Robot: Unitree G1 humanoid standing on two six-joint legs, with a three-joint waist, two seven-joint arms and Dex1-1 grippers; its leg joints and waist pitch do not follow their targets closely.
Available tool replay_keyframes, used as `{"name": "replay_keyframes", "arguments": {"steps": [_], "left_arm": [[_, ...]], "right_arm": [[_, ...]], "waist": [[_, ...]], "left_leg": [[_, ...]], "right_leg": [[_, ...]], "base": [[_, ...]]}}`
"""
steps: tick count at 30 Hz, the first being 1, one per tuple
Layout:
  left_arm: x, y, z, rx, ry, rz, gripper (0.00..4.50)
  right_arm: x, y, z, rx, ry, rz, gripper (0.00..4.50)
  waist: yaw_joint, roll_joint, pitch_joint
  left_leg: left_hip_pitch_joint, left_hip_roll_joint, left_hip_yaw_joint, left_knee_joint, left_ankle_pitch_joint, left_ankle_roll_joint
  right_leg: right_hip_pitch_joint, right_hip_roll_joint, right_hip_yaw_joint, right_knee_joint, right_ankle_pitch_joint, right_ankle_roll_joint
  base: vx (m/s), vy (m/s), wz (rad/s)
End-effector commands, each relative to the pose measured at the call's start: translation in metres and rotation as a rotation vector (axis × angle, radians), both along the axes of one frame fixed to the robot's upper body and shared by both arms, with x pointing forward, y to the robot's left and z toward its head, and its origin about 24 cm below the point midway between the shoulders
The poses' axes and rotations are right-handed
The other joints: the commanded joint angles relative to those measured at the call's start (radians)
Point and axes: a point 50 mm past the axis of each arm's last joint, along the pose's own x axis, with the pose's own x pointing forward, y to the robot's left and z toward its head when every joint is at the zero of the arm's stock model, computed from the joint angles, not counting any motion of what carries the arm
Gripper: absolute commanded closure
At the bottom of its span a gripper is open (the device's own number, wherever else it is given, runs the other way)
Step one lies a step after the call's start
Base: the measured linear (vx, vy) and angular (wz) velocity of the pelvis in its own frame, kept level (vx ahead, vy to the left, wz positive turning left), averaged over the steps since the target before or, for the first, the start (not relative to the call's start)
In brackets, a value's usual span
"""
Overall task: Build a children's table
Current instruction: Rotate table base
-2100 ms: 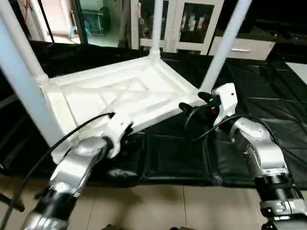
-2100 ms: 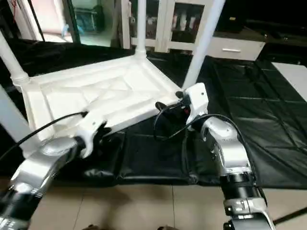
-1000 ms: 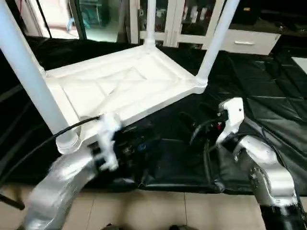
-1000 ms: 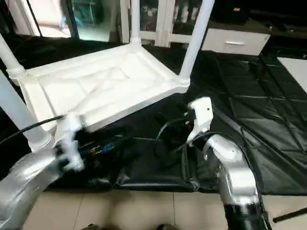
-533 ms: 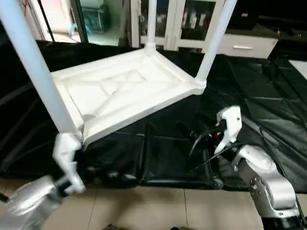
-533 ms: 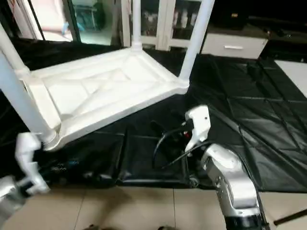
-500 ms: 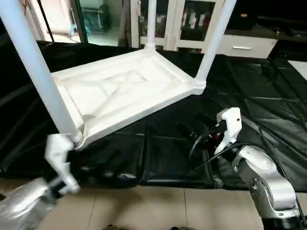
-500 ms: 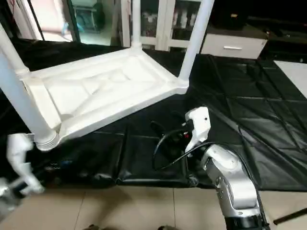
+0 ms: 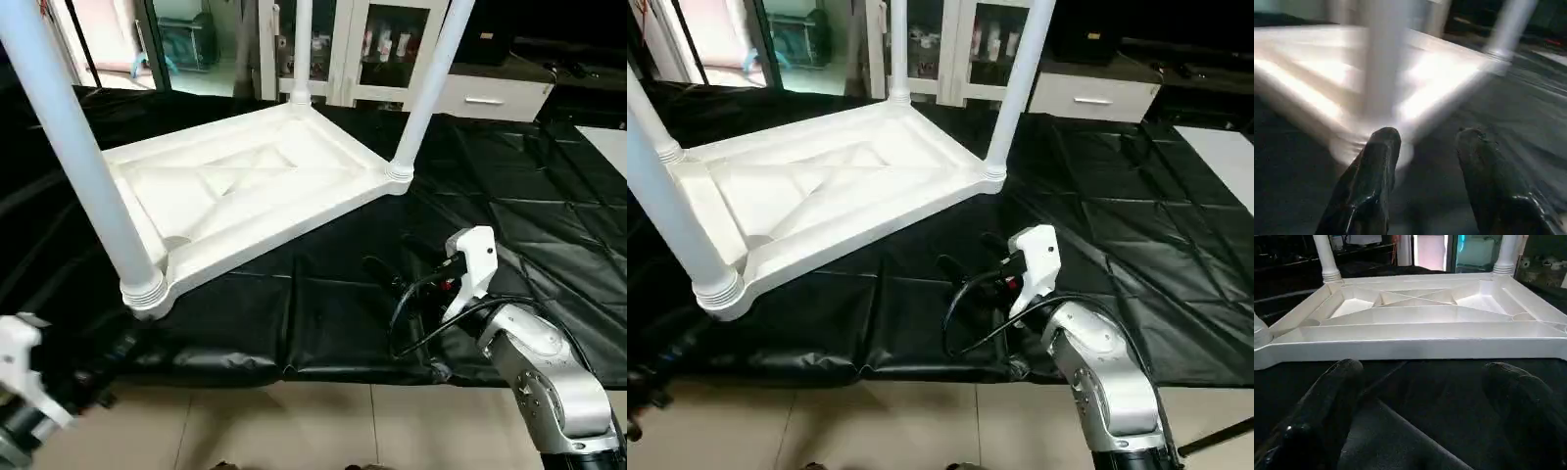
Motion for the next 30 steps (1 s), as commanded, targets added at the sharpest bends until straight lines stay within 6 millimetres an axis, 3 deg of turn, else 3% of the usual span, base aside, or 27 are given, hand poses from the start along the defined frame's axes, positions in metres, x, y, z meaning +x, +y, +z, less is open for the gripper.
{"name": "replay_keyframes", "arguments": {"steps": [1, 5, 7, 8, 9, 14, 16, 24, 28, 30], "left_arm": [[0.008, 0.015, 0.003, 0.055, -0.014, 0.100, 2.26], [0.021, 0.014, 0.005, 0.070, -0.038, 0.109, 2.26], [0.041, 0.004, 0.005, 0.062, -0.065, 0.079, 2.26], [0.053, -0.001, 0.005, 0.065, -0.080, 0.079, 2.26], [0.053, -0.001, 0.005, 0.065, -0.080, 0.079, 2.26], [0.078, -0.014, 0.006, 0.042, -0.106, 0.045, 2.26], [0.084, -0.021, 0.009, 0.031, -0.124, 0.008, 2.26], [0.087, -0.067, 0.017, -0.053, -0.166, -0.261, 2.26], [0.095, -0.098, 0.022, -0.079, -0.179, -0.419, 2.26], [0.101, -0.113, 0.027, -0.083, -0.199, -0.490, 2.26]], "right_arm": [[0.004, 0.000, 0.004, -0.004, -0.011, 0.002, 0.28], [0.005, 0.000, 0.005, -0.003, -0.014, 0.002, 0.28], [0.005, 0.000, 0.005, -0.006, -0.016, 0.001, 0.28], [0.006, 0.001, 0.005, -0.006, -0.017, 0.000, 0.28], [0.006, 0.001, 0.005, -0.006, -0.017, 0.000, 0.28], [0.005, -0.002, 0.007, -0.007, -0.023, -0.014, 0.28], [0.004, -0.002, 0.006, -0.010, -0.021, -0.013, 0.28], [0.000, -0.005, 0.001, -0.038, -0.002, 0.003, 0.28], [-0.005, -0.006, -0.005, -0.078, 0.023, 0.054, 0.28], [-0.010, -0.006, -0.009, -0.102, 0.044, 0.091, 0.28]], "waist": [[-0.004, 0.015, -0.031], [-0.004, 0.012, -0.034], [-0.002, 0.016, -0.039], [0.000, 0.026, -0.040], [0.001, 0.018, -0.040], [0.010, 0.020, -0.043], [0.015, 0.021, -0.042], [0.011, 0.015, -0.039], [0.007, 0.005, -0.036], [0.006, 0.011, -0.032]], "left_leg": [[0.025, 0.025, -0.030, -0.097, -0.547, -0.033], [0.024, 0.029, -0.034, -0.100, -0.547, -0.038], [0.028, 0.031, -0.033, -0.102, -0.547, -0.043], [0.030, 0.031, -0.034, -0.103, -0.549, -0.046], [0.026, 0.031, -0.031, -0.102, -0.537, -0.042], [0.030, 0.031, -0.029, -0.100, -0.538, -0.046], [0.039, 0.029, -0.027, -0.096, -0.549, -0.045], [0.024, 0.035, -0.036, -0.106, -0.573, -0.051], [0.036, 0.029, -0.031, -0.094, -0.564, -0.038], [0.050, 0.029, -0.031, -0.090, -0.586, -0.035]], "right_leg": [[0.001, -0.047, 0.027, -0.114, -0.670, 0.008], [0.006, -0.052, 0.028, -0.108, -0.656, 0.003], [0.005, -0.051, 0.030, -0.108, -0.623, -0.008], [0.006, -0.052, 0.033, -0.103, -0.593, -0.021], [0.009, -0.052, 0.033, -0.102, -0.576, -0.028], [0.007, -0.053, 0.034, -0.104, -0.587, -0.035], [0.002, -0.054, 0.031, -0.111, -0.613, -0.029], [0.018, -0.061, 0.021, -0.111, -0.632, -0.028], [0.007, -0.062, 0.015, -0.132, -0.713, 0.002], [0.003, -0.056, -0.002, -0.148, -0.727, 0.014]], "base": [[0.000, 0.000, 0.00], [0.000, 0.000, 0.00], [0.000, 0.000, 0.00], [0.000, 0.000, 0.00], [0.000, 0.000, 0.00], [0.000, 0.000, 0.00], [0.000, 0.000, 0.00], [0.000, 0.000, 0.00], [0.000, 0.000, 0.00], [0.000, 0.000, 0.00]]}}
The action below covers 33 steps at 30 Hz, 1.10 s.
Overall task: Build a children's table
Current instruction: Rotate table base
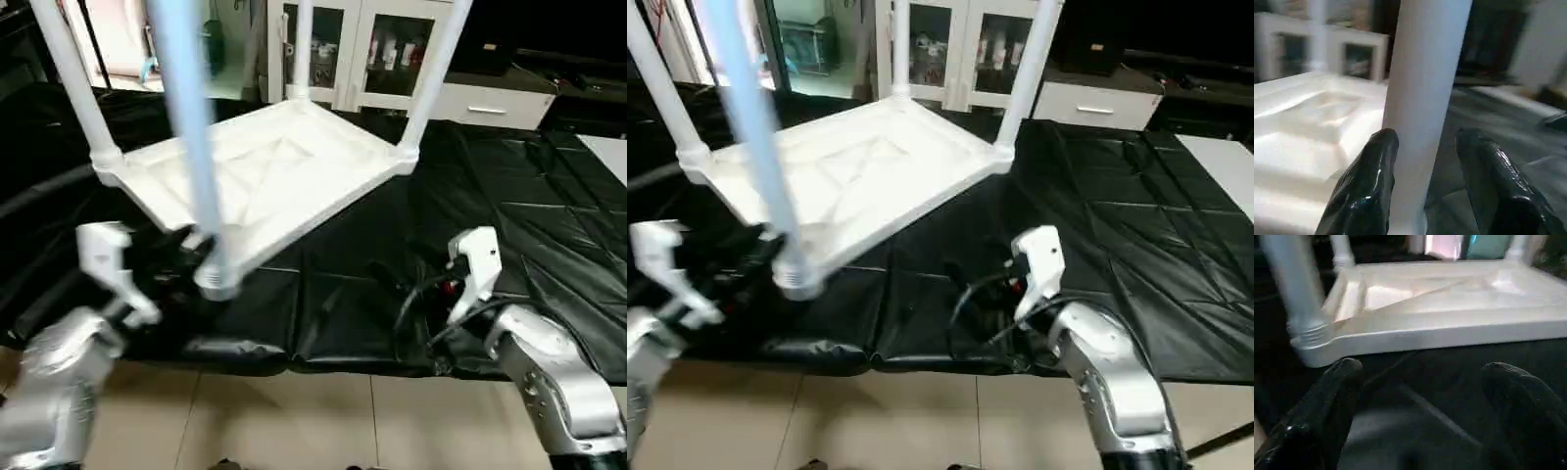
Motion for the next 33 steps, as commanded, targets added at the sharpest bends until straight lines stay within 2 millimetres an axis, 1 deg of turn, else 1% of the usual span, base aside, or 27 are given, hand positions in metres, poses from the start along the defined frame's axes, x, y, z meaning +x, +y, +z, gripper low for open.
{"name": "replay_keyframes", "arguments": {"steps": [1, 2, 3, 4, 5, 6, 7, 8, 9, 10, 11, 12, 13, 14, 15, 16, 17, 18, 19, 20, 23, 25, 27, 30, 31, 32, 33], "left_arm": [[0.008, -0.029, 0.014, -0.008, -0.060, -0.138, 2.26], [0.011, -0.035, 0.016, -0.015, -0.068, -0.154, 2.26], [0.014, -0.044, 0.019, -0.028, -0.077, -0.183, 2.26], [0.016, -0.050, 0.020, -0.032, -0.081, -0.207, 2.26], [0.017, -0.055, 0.021, -0.034, -0.085, -0.228, 2.26], [0.019, -0.066, 0.023, -0.037, -0.091, -0.274, 2.26], [0.020, -0.068, 0.023, -0.038, -0.092, -0.280, 2.26], [0.024, -0.086, 0.024, -0.047, -0.101, -0.334, 2.26], [0.025, -0.093, 0.025, -0.050, -0.104, -0.354, 2.26], [0.027, -0.102, 0.026, -0.051, -0.109, -0.377, 2.26], [0.030, -0.112, 0.027, -0.051, -0.118, -0.396, 2.26], [0.032, -0.123, 0.029, -0.053, -0.128, -0.418, 2.26], [0.034, -0.130, 0.031, -0.054, -0.135, -0.432, 2.26], [0.034, -0.130, 0.031, -0.054, -0.135, -0.432, 2.26], [0.038, -0.145, 0.034, -0.074, -0.145, -0.446, 2.26], [0.038, -0.146, 0.034, -0.074, -0.146, -0.446, 2.26], [0.040, -0.154, 0.035, -0.068, -0.152, -0.463, 2.26], [0.041, -0.156, 0.035, -0.063, -0.153, -0.467, 2.26], [0.043, -0.155, 0.035, -0.059, -0.156, -0.460, 2.26], [0.043, -0.154, 0.035, -0.058, -0.158, -0.454, 2.26], [0.039, -0.139, 0.035, -0.091, -0.147, -0.477, 2.26], [0.031, -0.132, 0.033, -0.085, -0.142, -0.514, 2.26], [0.026, -0.128, 0.032, -0.081, -0.133, -0.537, 2.26], [0.011, -0.118, 0.028, -0.065, -0.103, -0.588, 2.26], [0.006, -0.113, 0.026, -0.051, -0.091, -0.591, 2.26], [-0.002, -0.101, 0.022, -0.008, -0.066, -0.580, 2.26], [-0.005, -0.092, 0.020, 0.022, -0.054, -0.560, 2.26]], "right_arm": [[-0.005, 0.000, -0.003, -0.037, 0.016, 0.040, 0.28], [-0.006, -0.001, -0.003, -0.038, 0.017, 0.038, 0.28], [-0.006, -0.001, -0.004, -0.037, 0.017, 0.036, 0.28], [-0.006, -0.001, -0.004, -0.037, 0.017, 0.036, 0.28], [-0.007, -0.001, -0.004, -0.038, 0.017, 0.035, 0.28], [-0.007, -0.001, -0.003, -0.039, 0.017, 0.035, 0.28], [-0.007, -0.001, -0.003, -0.039, 0.017, 0.035, 0.28], [-0.007, -0.001, -0.003, -0.040, 0.017, 0.034, 0.28], [-0.007, -0.001, -0.003, -0.040, 0.017, 0.035, 0.28], [-0.007, -0.001, -0.003, -0.039, 0.017, 0.036, 0.28], [-0.007, -0.001, -0.003, -0.040, 0.017, 0.036, 0.28], [-0.008, -0.001, -0.003, -0.040, 0.017, 0.038, 0.28], [-0.008, -0.001, -0.003, -0.041, 0.017, 0.040, 0.28], [-0.008, -0.001, -0.003, -0.041, 0.017, 0.040, 0.28], [-0.008, 0.000, -0.003, -0.042, 0.018, 0.040, 0.28], [-0.008, 0.000, -0.003, -0.042, 0.018, 0.040, 0.28], [-0.009, 0.000, -0.004, -0.043, 0.017, 0.040, 0.28], [-0.009, 0.000, -0.004, -0.044, 0.017, 0.040, 0.28], [-0.009, 0.000, -0.003, -0.045, 0.017, 0.040, 0.28], [-0.009, 0.000, -0.003, -0.045, 0.016, 0.039, 0.28], [-0.012, -0.003, -0.003, -0.048, 0.019, 0.035, 0.28], [-0.013, -0.004, -0.004, -0.050, 0.022, 0.035, 0.28], [-0.013, -0.004, -0.004, -0.050, 0.024, 0.037, 0.28], [-0.014, -0.004, -0.004, -0.050, 0.026, 0.043, 0.28], [-0.014, -0.003, -0.004, -0.050, 0.026, 0.045, 0.28], [-0.013, -0.002, -0.004, -0.049, 0.026, 0.049, 0.28], [-0.012, -0.002, -0.004, -0.050, 0.026, 0.050, 0.28]], "waist": [[-0.017, 0.020, -0.033], [-0.017, 0.020, -0.033], [-0.024, 0.033, -0.032], [-0.025, 0.032, -0.028], [-0.017, 0.038, -0.025], [0.009, 0.041, -0.020], [0.019, 0.029, -0.019], [0.016, -0.011, -0.013], [-0.001, -0.034, -0.012], [0.011, -0.029, -0.024], [0.031, -0.027, -0.038], [0.024, -0.014, -0.034], [0.017, 0.006, -0.056], [0.009, 0.006, -0.056], [-0.003, 0.002, -0.043], [-0.005, 0.005, -0.038], [-0.016, 0.003, -0.034], [-0.022, 0.000, -0.038], [-0.024, 0.005, -0.037], [-0.032, 0.004, -0.039], [-0.045, 0.012, -0.045], [-0.054, 0.006, -0.039], [-0.055, 0.010, -0.040], [-0.054, 0.008, -0.037], [-0.051, 0.012, -0.038], [-0.048, 0.011, -0.040], [-0.051, 0.006, -0.037]], "left_leg": [[0.048, 0.037, -0.033, -0.098, -0.617, -0.036], [0.048, 0.037, -0.033, -0.098, -0.617, -0.036], [0.028, 0.060, -0.047, -0.132, -0.702, -0.050], [0.013, 0.070, -0.049, -0.152, -0.738, -0.057], [-0.006, 0.089, -0.039, -0.192, -0.810, -0.065], [-0.040, 0.104, -0.010, -0.238, -0.869, -0.068], [-0.042, 0.106, 0.006, -0.244, -0.863, -0.056], [0.037, 0.044, 0.025, -0.136, -0.727, -0.059], [0.144, -0.030, 0.009, 0.113, -0.365, -0.028], [0.034, -0.025, -0.041, 0.061, -0.142, 0.022], [-0.001, -0.005, -0.043, -0.009, -0.131, 0.014], [0.031, 0.017, -0.038, -0.067, -0.252, -0.002], [0.051, 0.032, -0.037, -0.081, -0.305, -0.003], [0.037, 0.036, -0.037, -0.088, -0.301, 0.003], [0.006, 0.035, -0.037, -0.105, -0.335, 0.017], [0.016, 0.033, -0.035, -0.103, -0.391, 0.020], [0.046, 0.019, -0.029, -0.084, -0.471, 0.014], [0.045, 0.017, -0.034, -0.081, -0.469, 0.017], [0.038, 0.018, -0.037, -0.083, -0.463, 0.020], [0.032, 0.022, -0.041, -0.088, -0.459, 0.025], [0.008, 0.034, -0.050, -0.097, -0.434, 0.034], [0.012, 0.035, -0.049, -0.097, -0.448, 0.030], [0.019, 0.031, -0.045, -0.093, -0.444, 0.028], [0.017, 0.037, -0.041, -0.097, -0.420, 0.028], [0.020, 0.040, -0.038, -0.099, -0.412, 0.025], [0.017, 0.042, -0.039, -0.101, -0.397, 0.019], [0.013, 0.040, -0.034, -0.103, -0.389, 0.022]], "right_leg": [[0.007, -0.052, -0.010, -0.125, -0.699, 0.012], [0.007, -0.052, -0.010, -0.125, -0.699, 0.012], [0.048, -0.046, -0.030, -0.094, -0.584, 0.000], [0.063, -0.041, -0.030, -0.074, -0.536, -0.008], [0.080, -0.029, -0.026, -0.012, -0.433, -0.033], [0.102, -0.019, -0.015, 0.091, -0.350, -0.049], [0.100, -0.018, 0.006, 0.124, -0.336, -0.041], [-0.007, -0.035, 0.049, -0.024, -0.723, 0.023], [-0.136, -0.133, 0.055, -0.196, -1.211, 0.076], [0.003, -0.169, 0.107, -0.145, -1.143, 0.042], [0.052, -0.143, 0.092, -0.098, -1.001, 0.045], [0.011, -0.057, 0.053, -0.061, -0.700, 0.012], [0.020, -0.048, 0.051, -0.037, -0.418, -0.062], [0.032, -0.049, 0.053, -0.030, -0.305, -0.103], [0.054, -0.047, 0.046, -0.033, -0.291, -0.117], [0.047, -0.048, 0.040, -0.049, -0.388, -0.100], [0.022, -0.053, 0.029, -0.084, -0.574, -0.060], [0.027, -0.060, 0.022, -0.095, -0.631, -0.034], [0.032, -0.061, 0.020, -0.098, -0.635, -0.024], [0.040, -0.062, 0.012, -0.102, -0.620, -0.010], [0.062, -0.075, -0.004, -0.094, -0.529, -0.025], [0.052, -0.079, -0.005, -0.095, -0.527, -0.044], [0.044, -0.079, -0.003, -0.094, -0.531, -0.061], [0.041, -0.076, 0.006, -0.084, -0.477, -0.095], [0.038, -0.074, 0.011, -0.078, -0.440, -0.116], [0.041, -0.074, 0.017, -0.065, -0.395, -0.136], [0.039, -0.069, 0.021, -0.063, -0.391, -0.140]], "base": [[0.000, 0.000, 0.00], [0.000, 0.000, 0.00], [0.000, 0.000, 0.00], [0.000, 0.000, 0.00], [0.000, 0.000, 0.00], [-0.091, -0.006, 0.09], [-0.044, -0.068, 0.21], [-0.005, -0.106, 0.34], [0.045, -0.093, 0.26], [0.103, -0.021, -0.05], [0.051, -0.005, -0.10], [0.051, -0.005, -0.10], [0.000, 0.000, 0.00], [0.000, 0.000, 0.00], [0.000, 0.000, 0.00], [0.000, 0.000, 0.00], [0.000, 0.000, 0.00], [0.000, 0.000, 0.00], [0.000, 0.000, 0.00], [0.000, 0.000, 0.00], [0.000, 0.000, 0.00], [0.000, 0.000, 0.00], [0.000, 0.000, 0.00], [0.000, 0.000, 0.00], [0.000, 0.000, 0.00], [0.000, 0.000, 0.00], [0.000, 0.000, 0.00]]}}
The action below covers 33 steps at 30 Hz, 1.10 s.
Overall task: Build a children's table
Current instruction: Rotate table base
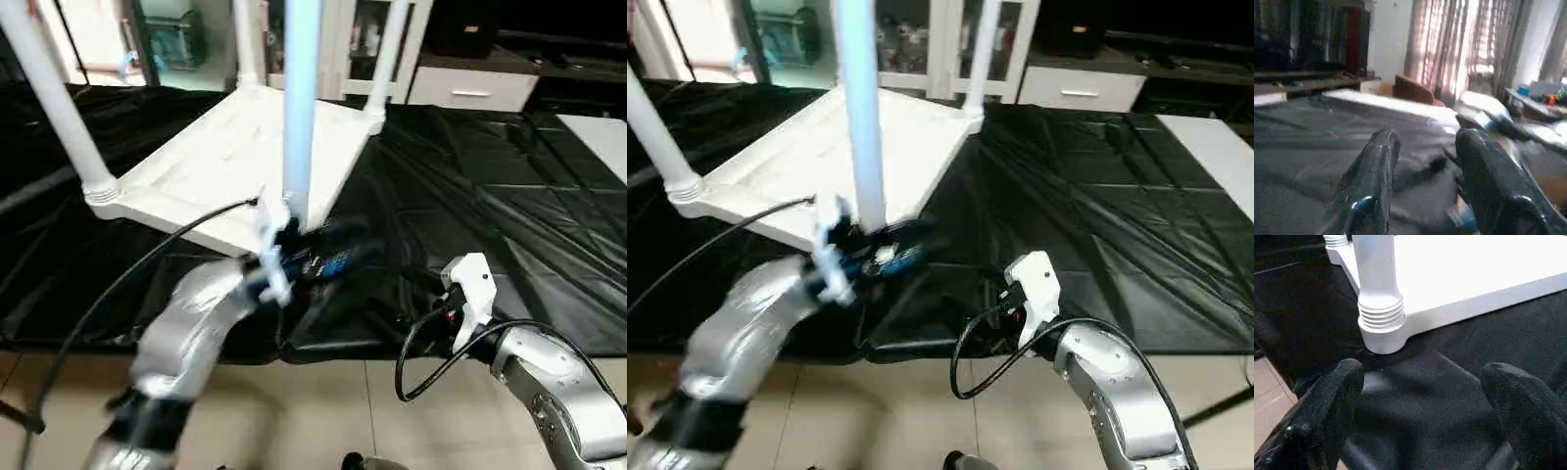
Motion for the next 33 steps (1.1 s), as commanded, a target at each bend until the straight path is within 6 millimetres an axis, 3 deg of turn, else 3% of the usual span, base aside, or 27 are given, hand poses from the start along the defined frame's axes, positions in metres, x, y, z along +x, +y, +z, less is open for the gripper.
{"name": "replay_keyframes", "arguments": {"steps": [1, 2, 3, 4, 6, 7, 8, 10, 11, 12, 14, 15, 16, 18, 19, 21, 23, 24, 25, 26, 27, 29, 30, 33], "left_arm": [[-0.005, 0.008, 0.003, 0.033, -0.006, 0.005, 2.26], [-0.007, 0.021, -0.001, 0.089, -0.002, 0.041, 2.26], [-0.007, 0.022, -0.002, 0.091, -0.002, 0.043, 2.26], [-0.007, 0.028, -0.004, 0.119, -0.002, 0.059, 2.26], [0.006, 0.058, -0.017, 0.304, -0.003, 0.193, 2.26], [0.006, 0.058, -0.017, 0.304, -0.003, 0.193, 2.26], [0.019, 0.072, -0.021, 0.393, 0.000, 0.302, 2.26], [0.034, 0.084, -0.023, 0.474, -0.009, 0.427, 2.26], [0.043, 0.090, -0.023, 0.505, -0.010, 0.497, 2.26], [0.046, 0.091, -0.023, 0.514, -0.011, 0.521, 2.26], [0.057, 0.092, -0.020, 0.527, -0.016, 0.595, 2.26], [0.060, 0.091, -0.018, 0.526, -0.017, 0.616, 2.26], [0.063, 0.088, -0.017, 0.517, -0.021, 0.630, 2.26], [0.070, 0.082, -0.013, 0.500, -0.022, 0.667, 2.26], [0.074, 0.077, -0.012, 0.493, -0.029, 0.674, 2.26], [0.078, 0.072, -0.012, 0.492, -0.040, 0.678, 2.26], [0.087, 0.042, -0.010, 0.457, -0.065, 0.631, 2.26], [0.087, 0.028, -0.008, 0.436, -0.073, 0.590, 2.26], [0.087, 0.027, -0.008, 0.436, -0.073, 0.589, 2.26], [0.085, 0.012, -0.006, 0.414, -0.080, 0.531, 2.26], [0.085, 0.012, -0.006, 0.414, -0.080, 0.531, 2.26], [0.078, -0.007, -0.005, 0.394, -0.091, 0.429, 2.26], [0.071, -0.024, -0.005, 0.379, -0.098, 0.350, 2.26], [0.066, -0.046, -0.007, 0.360, -0.107, 0.281, 2.26]], "right_arm": [[0.002, -0.001, 0.005, -0.006, -0.017, 0.004, 0.28], [0.002, -0.002, 0.005, -0.008, -0.017, 0.004, 0.28], [0.002, -0.002, 0.005, -0.009, -0.017, 0.004, 0.28], [0.002, -0.002, 0.005, -0.010, -0.017, 0.005, 0.28], [0.004, -0.001, 0.004, -0.016, -0.016, 0.005, 0.28], [0.004, -0.001, 0.004, -0.016, -0.016, 0.005, 0.28], [0.007, 0.000, 0.004, -0.019, -0.017, 0.001, 0.28], [0.009, 0.001, 0.004, -0.019, -0.021, -0.004, 0.28], [0.010, 0.002, 0.005, -0.018, -0.026, -0.006, 0.28], [0.011, 0.002, 0.005, -0.018, -0.028, -0.008, 0.28], [0.011, 0.001, 0.006, -0.016, -0.031, -0.015, 0.28], [0.011, 0.001, 0.006, -0.016, -0.032, -0.017, 0.28], [0.011, 0.001, 0.006, -0.017, -0.033, -0.019, 0.28], [0.011, 0.000, 0.006, -0.018, -0.034, -0.027, 0.28], [0.011, 0.000, 0.006, -0.017, -0.035, -0.032, 0.28], [0.011, -0.001, 0.006, -0.017, -0.037, -0.035, 0.28], [0.011, -0.001, 0.006, -0.016, -0.039, -0.038, 0.28], [0.010, -0.001, 0.007, -0.016, -0.040, -0.036, 0.28], [0.010, -0.001, 0.007, -0.016, -0.040, -0.036, 0.28], [0.009, -0.002, 0.007, -0.018, -0.039, -0.037, 0.28], [0.009, -0.002, 0.007, -0.018, -0.039, -0.037, 0.28], [0.009, -0.003, 0.006, -0.022, -0.039, -0.042, 0.28], [0.009, -0.005, 0.006, -0.025, -0.038, -0.045, 0.28], [0.008, -0.005, 0.006, -0.028, -0.039, -0.045, 0.28]], "waist": [[0.004, -0.002, -0.049], [0.004, -0.001, -0.048], [0.004, -0.006, -0.050], [0.007, -0.003, -0.049], [0.013, -0.010, -0.049], [0.011, -0.010, -0.049], [0.010, -0.012, -0.050], [0.015, -0.011, -0.053], [0.020, -0.009, -0.057], [0.026, -0.009, -0.063], [0.030, -0.014, -0.065], [0.034, -0.011, -0.068], [0.033, -0.014, -0.069], [0.036, -0.017, -0.078], [0.039, -0.018, -0.080], [0.039, -0.017, -0.088], [0.045, -0.016, -0.090], [0.049, -0.020, -0.089], [0.049, -0.020, -0.087], [0.053, -0.020, -0.085], [0.053, -0.022, -0.084], [0.053, -0.025, -0.081], [0.052, -0.026, -0.082], [0.057, -0.026, -0.086]], "left_leg": [[-0.004, 0.052, -0.011, -0.104, -0.364, 0.028], [0.001, 0.048, -0.005, -0.100, -0.359, 0.028], [-0.003, 0.046, -0.004, -0.099, -0.337, 0.033], [-0.001, 0.047, -0.002, -0.098, -0.330, 0.033], [0.006, 0.046, 0.003, -0.096, -0.314, 0.037], [0.003, 0.044, 0.003, -0.096, -0.309, 0.039], [-0.002, 0.043, 0.001, -0.097, -0.296, 0.036], [0.003, 0.041, 0.001, -0.092, -0.291, 0.027], [0.009, 0.040, 0.004, -0.088, -0.277, 0.023], [0.006, 0.044, 0.002, -0.088, -0.236, 0.023], [0.000, 0.046, 0.004, -0.087, -0.206, 0.028], [0.005, 0.045, 0.009, -0.082, -0.208, 0.027], [0.005, 0.044, 0.012, -0.080, -0.195, 0.028], [-0.012, 0.043, 0.013, -0.073, -0.093, 0.047], [-0.014, 0.042, 0.014, -0.070, -0.070, 0.055], [-0.020, 0.037, 0.015, -0.060, 0.023, 0.095], [-0.020, 0.037, 0.016, -0.056, 0.017, 0.113], [-0.022, 0.041, 0.015, -0.057, 0.005, 0.117], [-0.024, 0.042, 0.016, -0.058, -0.005, 0.116], [-0.025, 0.044, 0.016, -0.060, -0.042, 0.107], [-0.027, 0.044, 0.016, -0.061, -0.054, 0.101], [-0.027, 0.043, 0.016, -0.064, -0.100, 0.081], [-0.027, 0.044, 0.016, -0.064, -0.111, 0.072], [-0.027, 0.045, 0.015, -0.062, -0.082, 0.071]], "right_leg": [[0.042, -0.054, 0.050, -0.057, -0.385, -0.112], [0.035, -0.052, 0.053, -0.059, -0.399, -0.112], [0.036, -0.051, 0.057, -0.055, -0.393, -0.109], [0.034, -0.051, 0.060, -0.054, -0.393, -0.111], [0.026, -0.047, 0.064, -0.052, -0.395, -0.106], [0.026, -0.044, 0.064, -0.051, -0.396, -0.100], [0.032, -0.045, 0.064, -0.047, -0.396, -0.092], [0.027, -0.046, 0.066, -0.047, -0.400, -0.083], [0.023, -0.044, 0.070, -0.042, -0.367, -0.093], [0.030, -0.047, 0.072, -0.030, -0.295, -0.118], [0.032, -0.044, 0.073, -0.022, -0.254, -0.138], [0.027, -0.045, 0.078, -0.022, -0.259, -0.150], [0.026, -0.045, 0.080, -0.022, -0.243, -0.160], [0.038, -0.043, 0.084, 0.003, -0.112, -0.199], [0.038, -0.043, 0.084, 0.005, -0.086, -0.204], [0.041, -0.041, 0.083, 0.017, 0.024, -0.234], [0.043, -0.045, 0.081, 0.013, 0.002, -0.236], [0.044, -0.050, 0.083, 0.012, -0.018, -0.240], [0.044, -0.051, 0.083, 0.009, -0.035, -0.239], [0.043, -0.051, 0.082, 0.003, -0.093, -0.229], [0.044, -0.051, 0.082, 0.001, -0.112, -0.222], [0.043, -0.052, 0.081, -0.010, -0.198, -0.190], [0.042, -0.052, 0.082, -0.013, -0.224, -0.177], [0.041, -0.049, 0.081, -0.008, -0.185, -0.176]], "base": [[0.000, 0.000, 0.00], [0.000, 0.000, 0.00], [0.000, 0.000, 0.00], [0.000, 0.000, 0.00], [0.000, 0.000, 0.00], [0.000, 0.000, 0.00], [0.000, 0.000, 0.00], [0.000, 0.000, 0.00], [0.000, 0.000, 0.00], [0.000, 0.000, 0.00], [0.029, -0.012, 0.08], [0.000, 0.000, 0.00], [0.054, -0.010, 0.14], [0.055, 0.000, 0.06], [0.000, 0.000, 0.00], [0.000, 0.000, 0.00], [0.000, 0.000, 0.00], [0.000, 0.000, 0.00], [0.000, 0.000, 0.00], [0.000, 0.000, 0.00], [0.000, 0.000, 0.00], [0.000, 0.000, 0.00], [0.000, 0.000, 0.00], [0.000, 0.000, 0.00]]}}
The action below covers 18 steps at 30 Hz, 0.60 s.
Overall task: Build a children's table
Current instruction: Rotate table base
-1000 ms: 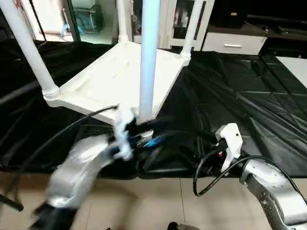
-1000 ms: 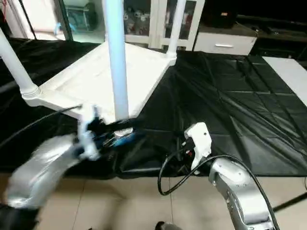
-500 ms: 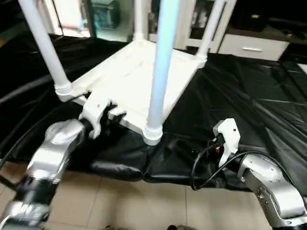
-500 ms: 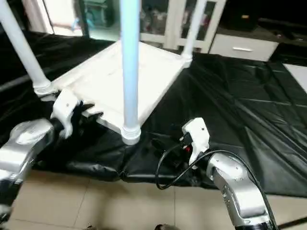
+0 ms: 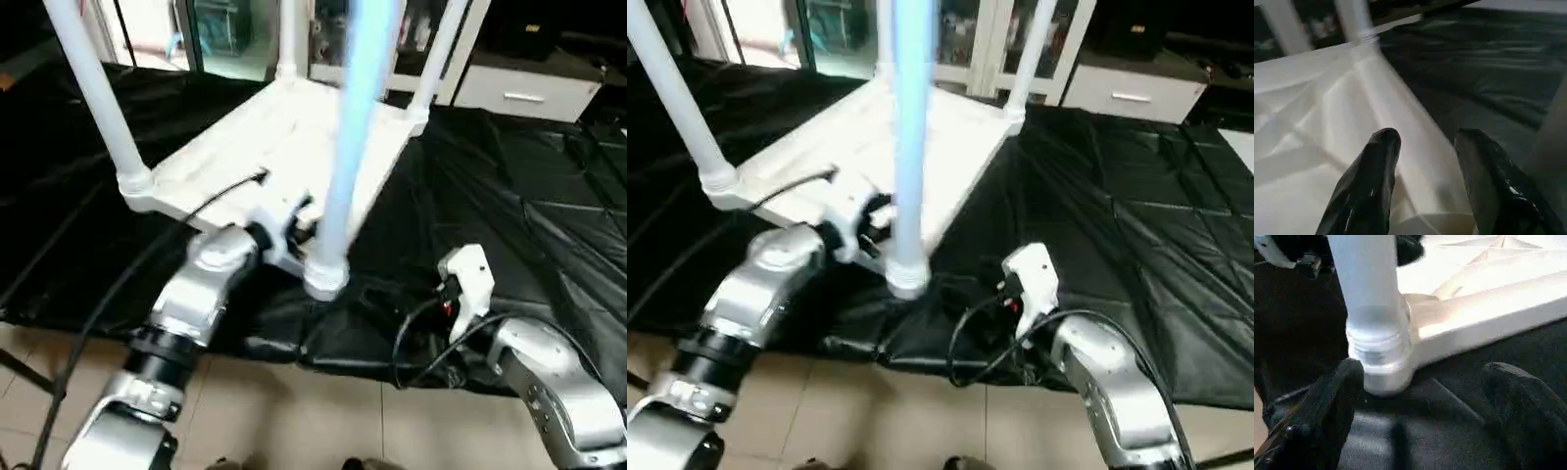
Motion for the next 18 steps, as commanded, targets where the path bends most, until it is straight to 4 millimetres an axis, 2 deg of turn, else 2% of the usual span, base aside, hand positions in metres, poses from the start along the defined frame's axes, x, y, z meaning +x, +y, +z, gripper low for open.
{"name": "replay_keyframes", "arguments": {"steps": [1, 2, 4, 5, 7, 9, 10, 11, 12, 17, 18], "left_arm": [[-0.007, -0.022, 0.005, -0.012, -0.025, -0.099, 2.26], [-0.008, -0.029, 0.005, -0.018, -0.029, -0.111, 2.26], [-0.008, -0.038, 0.005, -0.029, -0.033, -0.123, 2.26], [-0.009, -0.058, 0.011, -0.071, -0.057, -0.153, 2.26], [-0.009, -0.069, 0.017, -0.106, -0.080, -0.171, 2.26], [-0.008, -0.072, 0.020, -0.117, -0.091, -0.172, 2.26], [-0.004, -0.067, 0.020, -0.099, -0.099, -0.142, 2.26], [-0.002, -0.063, 0.020, -0.088, -0.102, -0.124, 2.26], [0.000, -0.059, 0.019, -0.076, -0.104, -0.115, 2.26], [0.008, -0.032, 0.015, 0.002, -0.098, -0.083, 2.26], [0.007, -0.014, 0.010, 0.058, -0.079, -0.123, 2.26]], "right_arm": [[0.001, -0.004, 0.005, -0.008, -0.029, -0.009, 0.28], [0.001, -0.004, 0.005, -0.009, -0.029, -0.008, 0.28], [0.001, -0.004, 0.005, -0.009, -0.029, -0.007, 0.28], [0.002, -0.001, 0.005, -0.008, -0.031, 0.001, 0.28], [0.002, 0.000, 0.006, -0.006, -0.034, 0.005, 0.28], [0.002, 0.000, 0.006, -0.006, -0.035, 0.006, 0.28], [0.002, -0.001, 0.006, -0.007, -0.036, 0.005, 0.28], [0.002, -0.001, 0.006, -0.007, -0.036, 0.004, 0.28], [0.002, -0.001, 0.006, -0.008, -0.036, 0.003, 0.28], [0.000, -0.003, 0.005, -0.010, -0.033, 0.003, 0.28], [0.000, -0.003, 0.005, -0.011, -0.032, 0.003, 0.28]], "waist": [[0.003, -0.003, -0.084], [0.006, -0.005, -0.086], [0.006, -0.007, -0.087], [0.005, -0.010, -0.087], [0.007, -0.008, -0.087], [0.009, -0.012, -0.087], [0.009, -0.010, -0.088], [0.005, -0.012, -0.088], [0.004, -0.011, -0.088], [0.001, -0.007, -0.086], [0.003, -0.008, -0.087]], "left_leg": [[-0.004, 0.043, -0.006, -0.068, -0.081, 0.071], [0.000, 0.043, -0.004, -0.066, -0.062, 0.082], [-0.006, 0.042, -0.005, -0.063, -0.032, 0.103], [-0.009, 0.042, -0.005, -0.063, -0.036, 0.109], [-0.007, 0.040, -0.005, -0.062, -0.060, 0.112], [-0.013, 0.041, -0.007, -0.063, -0.068, 0.105], [-0.013, 0.041, -0.009, -0.062, -0.058, 0.106], [-0.017, 0.040, -0.010, -0.062, -0.052, 0.107], [-0.015, 0.040, -0.009, -0.061, -0.051, 0.111], [-0.012, 0.038, -0.007, -0.062, -0.073, 0.100], [-0.009, 0.039, -0.009, -0.065, -0.074, 0.093]], "right_leg": [[0.063, -0.049, 0.044, -0.057, -0.204, -0.196], [0.061, -0.048, 0.045, -0.053, -0.164, -0.211], [0.066, -0.047, 0.044, -0.046, -0.110, -0.227], [0.069, -0.049, 0.044, -0.048, -0.115, -0.229], [0.067, -0.050, 0.043, -0.057, -0.166, -0.215], [0.072, -0.053, 0.042, -0.060, -0.202, -0.195], [0.071, -0.051, 0.041, -0.056, -0.186, -0.193], [0.074, -0.051, 0.041, -0.055, -0.177, -0.190], [0.073, -0.051, 0.040, -0.056, -0.176, -0.188], [0.069, -0.047, 0.039, -0.061, -0.228, -0.174], [0.067, -0.048, 0.039, -0.060, -0.240, -0.169]], "base": [[0.000, 0.000, 0.00], [0.000, 0.000, 0.00], [0.000, 0.000, 0.00], [0.000, 0.000, 0.00], [0.000, 0.000, 0.00], [0.000, 0.000, 0.00], [0.000, 0.000, 0.00], [0.000, 0.000, 0.00], [0.000, 0.000, 0.00], [0.000, 0.000, 0.00], [0.000, 0.000, 0.00]]}}
